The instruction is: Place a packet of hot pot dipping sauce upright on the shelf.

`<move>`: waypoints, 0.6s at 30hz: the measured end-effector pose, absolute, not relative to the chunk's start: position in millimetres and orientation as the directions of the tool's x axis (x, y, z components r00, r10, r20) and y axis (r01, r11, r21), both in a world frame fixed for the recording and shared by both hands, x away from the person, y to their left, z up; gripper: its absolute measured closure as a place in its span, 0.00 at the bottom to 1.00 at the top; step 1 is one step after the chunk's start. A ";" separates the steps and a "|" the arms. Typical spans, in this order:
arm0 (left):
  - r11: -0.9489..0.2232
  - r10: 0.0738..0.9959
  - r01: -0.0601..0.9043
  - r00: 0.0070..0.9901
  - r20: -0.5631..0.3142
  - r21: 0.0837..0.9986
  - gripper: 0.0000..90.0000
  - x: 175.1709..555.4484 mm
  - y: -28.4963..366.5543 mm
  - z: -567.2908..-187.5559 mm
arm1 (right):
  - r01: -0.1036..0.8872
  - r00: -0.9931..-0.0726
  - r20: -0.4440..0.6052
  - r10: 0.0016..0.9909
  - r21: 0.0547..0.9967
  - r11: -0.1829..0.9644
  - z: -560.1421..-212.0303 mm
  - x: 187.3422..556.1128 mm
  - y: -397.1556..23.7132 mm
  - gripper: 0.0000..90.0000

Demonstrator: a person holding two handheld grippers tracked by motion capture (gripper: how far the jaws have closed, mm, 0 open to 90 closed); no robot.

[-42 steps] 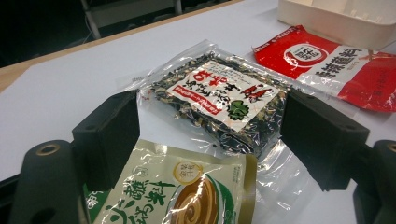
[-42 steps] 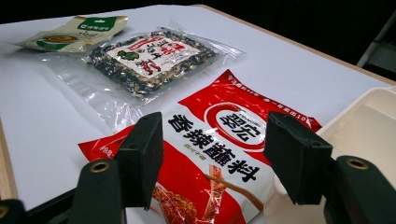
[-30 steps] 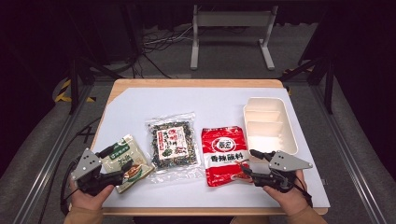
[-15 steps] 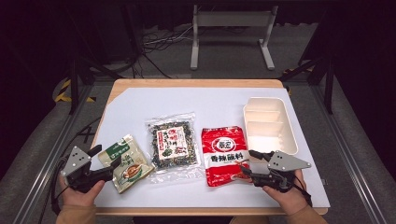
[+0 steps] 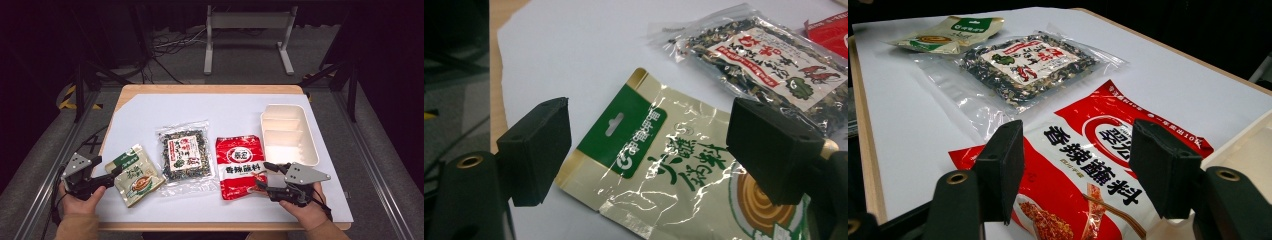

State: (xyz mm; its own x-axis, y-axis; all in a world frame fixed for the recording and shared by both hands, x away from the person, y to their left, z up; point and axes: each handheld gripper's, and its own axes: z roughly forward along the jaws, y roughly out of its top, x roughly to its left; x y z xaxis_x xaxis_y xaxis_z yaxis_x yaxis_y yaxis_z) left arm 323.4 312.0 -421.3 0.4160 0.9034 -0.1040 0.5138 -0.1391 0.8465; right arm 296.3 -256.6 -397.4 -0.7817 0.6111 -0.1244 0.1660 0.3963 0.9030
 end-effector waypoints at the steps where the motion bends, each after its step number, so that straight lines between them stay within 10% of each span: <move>1: -0.131 0.904 0.525 0.412 -0.116 0.841 0.21 325.6 314.7 -423.6 | 0.166 -0.782 -0.123 0.611 0.904 0.395 -397.2 296.2 -256.6 0.44; 18: -0.067 0.889 0.628 0.389 -0.239 0.775 0.31 352.4 334.0 -443.1 | 0.173 -0.794 -0.115 0.597 0.899 0.403 -399.7 296.8 -254.0 0.44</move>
